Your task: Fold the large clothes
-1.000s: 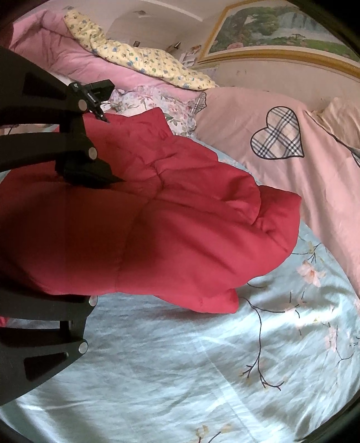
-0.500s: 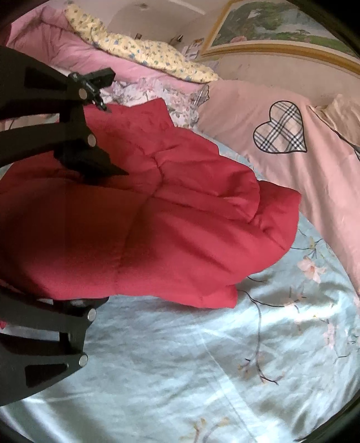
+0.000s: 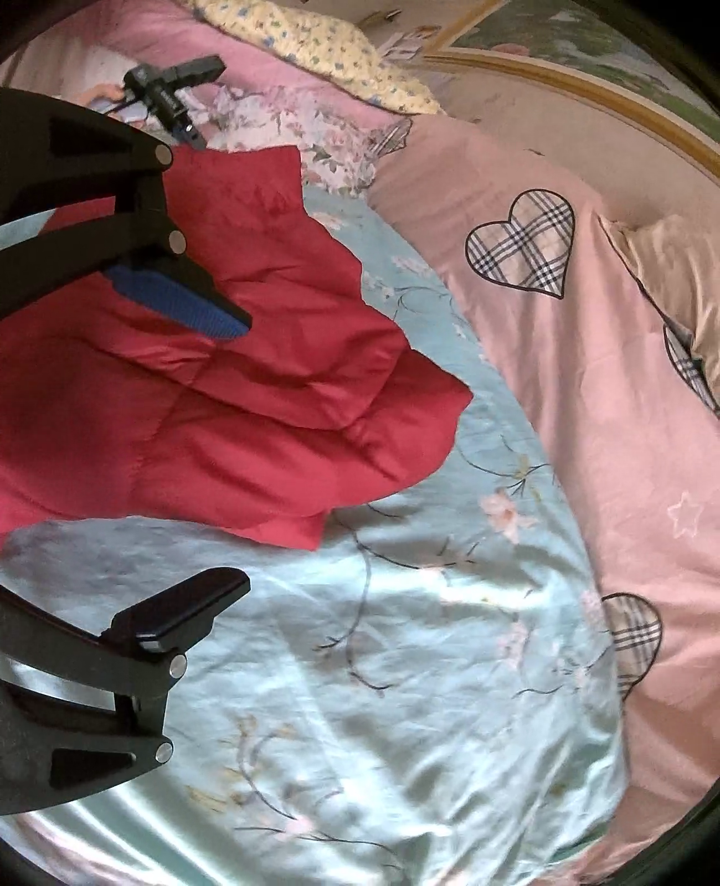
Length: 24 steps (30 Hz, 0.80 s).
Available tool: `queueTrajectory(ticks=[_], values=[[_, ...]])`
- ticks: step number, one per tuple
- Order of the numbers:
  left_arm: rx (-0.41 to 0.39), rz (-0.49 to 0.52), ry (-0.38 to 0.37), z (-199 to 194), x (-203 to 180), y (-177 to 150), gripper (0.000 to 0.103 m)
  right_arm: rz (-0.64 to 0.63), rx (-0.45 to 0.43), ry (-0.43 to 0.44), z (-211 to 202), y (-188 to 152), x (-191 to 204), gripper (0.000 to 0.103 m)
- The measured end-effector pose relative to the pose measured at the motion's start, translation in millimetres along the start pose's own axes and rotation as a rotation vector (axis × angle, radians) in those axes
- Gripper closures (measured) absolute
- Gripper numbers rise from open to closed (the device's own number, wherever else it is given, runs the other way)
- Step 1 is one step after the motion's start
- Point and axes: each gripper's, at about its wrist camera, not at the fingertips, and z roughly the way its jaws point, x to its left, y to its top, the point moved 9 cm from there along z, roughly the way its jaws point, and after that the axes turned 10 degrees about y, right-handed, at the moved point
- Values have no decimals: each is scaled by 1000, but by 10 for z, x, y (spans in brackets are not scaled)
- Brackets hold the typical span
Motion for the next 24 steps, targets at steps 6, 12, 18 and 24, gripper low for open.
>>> queueTrajectory(ticks=[6,12,18,24], values=[[-10,23,15,27,-118,143,19,-48,17,-34,138,108,50,16],[-24,25,36,156,-222,405,19,-51,25,-49,349,378,70,16],[-35,55,81,333,-303,664,19,-55,49,-72,606,623,46,18],[-7,77,88,462,-352,709,20,-73,71,-100,770,707,42,27]])
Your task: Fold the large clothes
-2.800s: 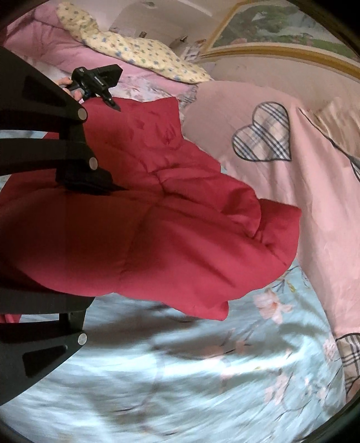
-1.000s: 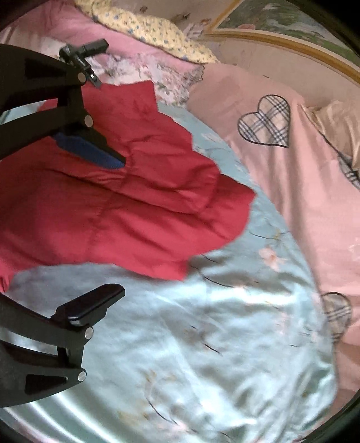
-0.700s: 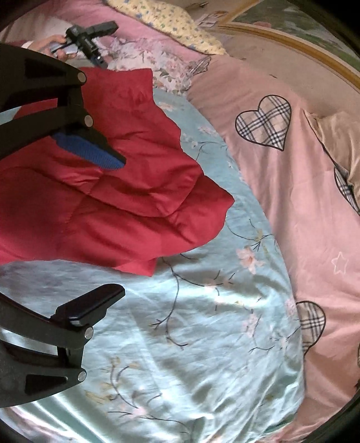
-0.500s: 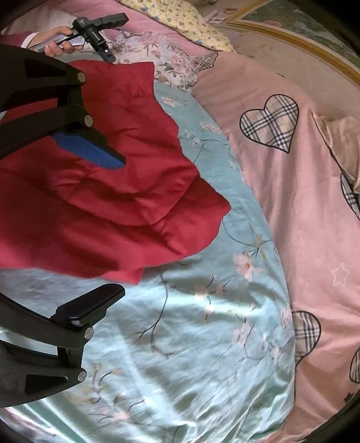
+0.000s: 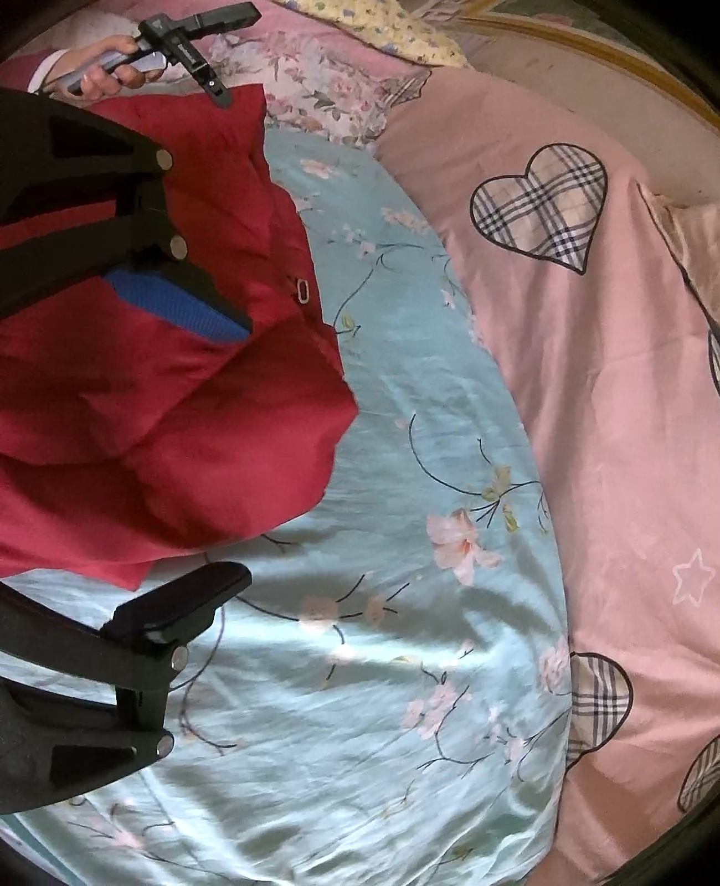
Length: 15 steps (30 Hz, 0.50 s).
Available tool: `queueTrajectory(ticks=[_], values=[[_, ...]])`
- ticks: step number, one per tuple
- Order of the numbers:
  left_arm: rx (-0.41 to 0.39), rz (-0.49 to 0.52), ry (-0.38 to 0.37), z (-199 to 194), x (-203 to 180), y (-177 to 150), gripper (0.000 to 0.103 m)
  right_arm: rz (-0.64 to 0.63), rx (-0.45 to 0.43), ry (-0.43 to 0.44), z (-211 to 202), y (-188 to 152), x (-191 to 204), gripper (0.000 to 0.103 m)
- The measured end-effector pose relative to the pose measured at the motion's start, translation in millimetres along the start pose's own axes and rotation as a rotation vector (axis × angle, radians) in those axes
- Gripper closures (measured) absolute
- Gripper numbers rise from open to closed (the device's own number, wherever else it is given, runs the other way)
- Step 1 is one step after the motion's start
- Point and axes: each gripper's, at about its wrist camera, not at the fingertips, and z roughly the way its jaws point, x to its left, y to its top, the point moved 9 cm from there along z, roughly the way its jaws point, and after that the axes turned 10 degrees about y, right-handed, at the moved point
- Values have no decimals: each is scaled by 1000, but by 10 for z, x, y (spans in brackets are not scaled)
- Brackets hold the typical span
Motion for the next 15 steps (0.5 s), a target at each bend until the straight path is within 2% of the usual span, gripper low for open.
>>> queueTrajectory(ticks=[2,3,4,6,10,15], values=[[0,13,-2,11,-30,-5,27,-9,4,-3,25,23,15,36],[5,17,-7,22,-49,-8,37,-15,7,-7,37,30,22,47],[10,22,-14,35,-66,-12,55,-23,10,-9,46,32,36,62],[22,37,-14,63,-89,-22,78,-33,5,-11,34,32,67,77],[-1,58,-12,17,-110,-1,89,-87,-61,-43,-104,87,193,87],[-15,48,13,-9,-105,131,91,-115,-113,-87,-190,246,296,90]])
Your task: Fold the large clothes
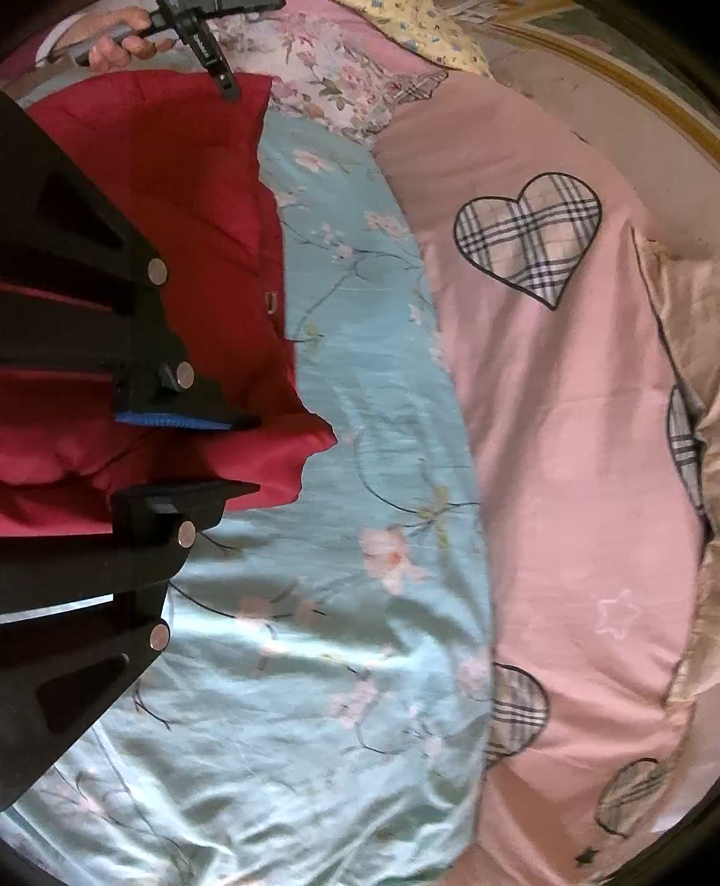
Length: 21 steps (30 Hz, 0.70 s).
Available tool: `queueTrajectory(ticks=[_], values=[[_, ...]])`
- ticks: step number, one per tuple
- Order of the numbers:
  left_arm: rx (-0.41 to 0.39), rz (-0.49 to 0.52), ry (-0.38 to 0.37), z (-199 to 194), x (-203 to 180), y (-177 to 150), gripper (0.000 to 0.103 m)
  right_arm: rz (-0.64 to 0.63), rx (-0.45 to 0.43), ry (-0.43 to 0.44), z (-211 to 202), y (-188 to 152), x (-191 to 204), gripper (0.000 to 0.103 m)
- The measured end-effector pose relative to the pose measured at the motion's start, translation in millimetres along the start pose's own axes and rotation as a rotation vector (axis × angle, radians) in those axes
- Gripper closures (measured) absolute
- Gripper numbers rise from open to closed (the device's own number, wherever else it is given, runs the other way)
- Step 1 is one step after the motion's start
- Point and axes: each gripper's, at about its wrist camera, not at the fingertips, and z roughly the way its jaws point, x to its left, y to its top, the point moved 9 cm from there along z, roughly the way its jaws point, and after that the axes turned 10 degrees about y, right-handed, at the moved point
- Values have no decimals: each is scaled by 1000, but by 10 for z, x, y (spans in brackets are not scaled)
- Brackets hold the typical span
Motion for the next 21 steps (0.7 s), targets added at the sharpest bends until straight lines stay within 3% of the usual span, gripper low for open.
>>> queueTrajectory(ticks=[7,14,21], values=[[20,-6,38,189,-27,179,91,8,27,-71,265,68,-116,91],[119,3,63,705,-61,53,91,49,105,-105,654,-154,-333,92],[150,9,59,875,-84,-42,91,59,131,-109,765,-229,-373,92]])
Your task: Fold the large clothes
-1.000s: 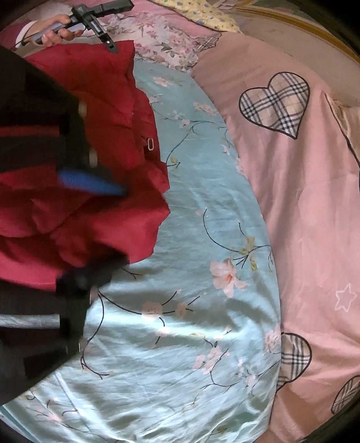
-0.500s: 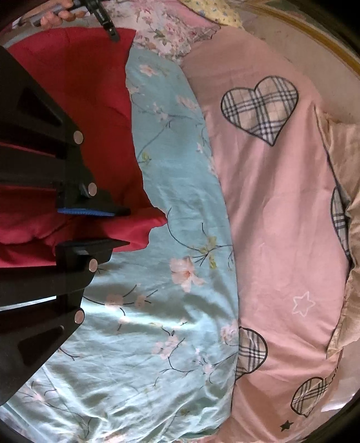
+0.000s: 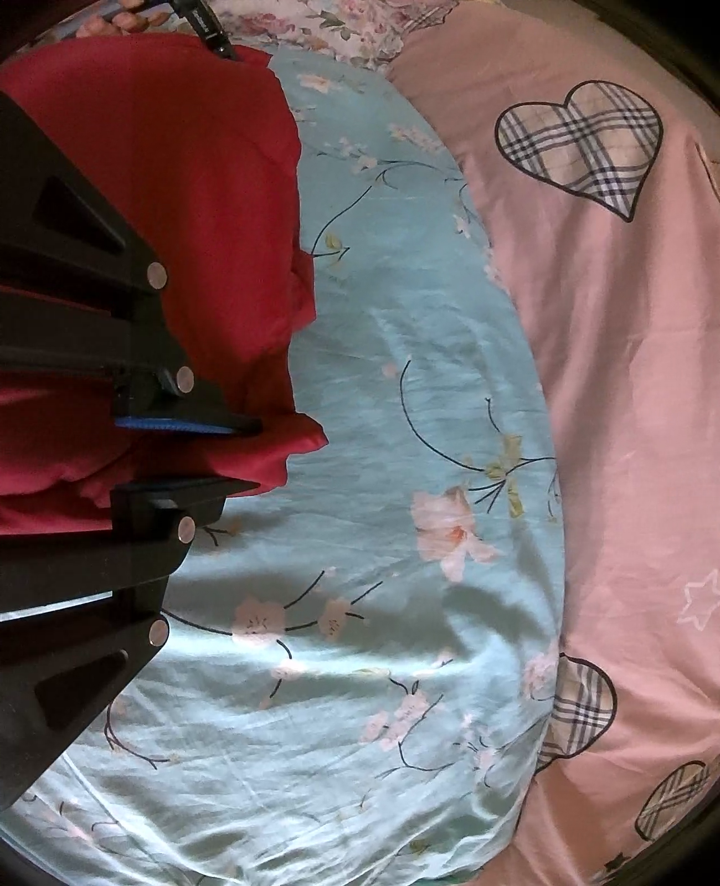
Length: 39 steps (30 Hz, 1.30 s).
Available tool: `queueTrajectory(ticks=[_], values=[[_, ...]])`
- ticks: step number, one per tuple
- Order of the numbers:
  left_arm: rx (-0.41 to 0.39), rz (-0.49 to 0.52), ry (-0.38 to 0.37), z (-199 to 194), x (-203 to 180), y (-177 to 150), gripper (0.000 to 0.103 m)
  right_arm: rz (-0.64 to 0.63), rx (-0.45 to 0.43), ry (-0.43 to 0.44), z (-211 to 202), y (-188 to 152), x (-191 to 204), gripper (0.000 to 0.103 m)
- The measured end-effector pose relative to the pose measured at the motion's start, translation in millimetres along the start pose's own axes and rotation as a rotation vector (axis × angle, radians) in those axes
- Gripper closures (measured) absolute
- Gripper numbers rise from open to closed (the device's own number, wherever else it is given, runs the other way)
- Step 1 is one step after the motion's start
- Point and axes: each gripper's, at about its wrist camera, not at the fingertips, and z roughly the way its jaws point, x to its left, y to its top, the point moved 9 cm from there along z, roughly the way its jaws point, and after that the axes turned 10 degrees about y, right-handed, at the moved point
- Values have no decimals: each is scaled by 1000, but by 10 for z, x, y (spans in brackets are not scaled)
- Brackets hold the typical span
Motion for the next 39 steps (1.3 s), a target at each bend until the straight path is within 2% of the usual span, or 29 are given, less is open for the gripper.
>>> queueTrajectory(ticks=[9,14,16,17,19,28,39], values=[[21,8,15,4,-1,-21,88,21,26,20,33,12,-27,90],[33,20,35,-50,23,-41,80,46,34,33,-8,6,-37,71],[33,15,42,-81,57,-50,71,66,15,45,-92,8,-52,57],[31,8,45,-109,86,-55,68,75,5,50,-149,7,-61,54],[33,-6,53,-156,131,-74,53,79,-10,71,-252,0,-46,47],[-43,-7,69,-593,253,-247,38,30,-57,138,-785,-303,136,44],[-91,-2,51,-980,218,-687,37,-33,-78,195,-1181,-853,412,44]])
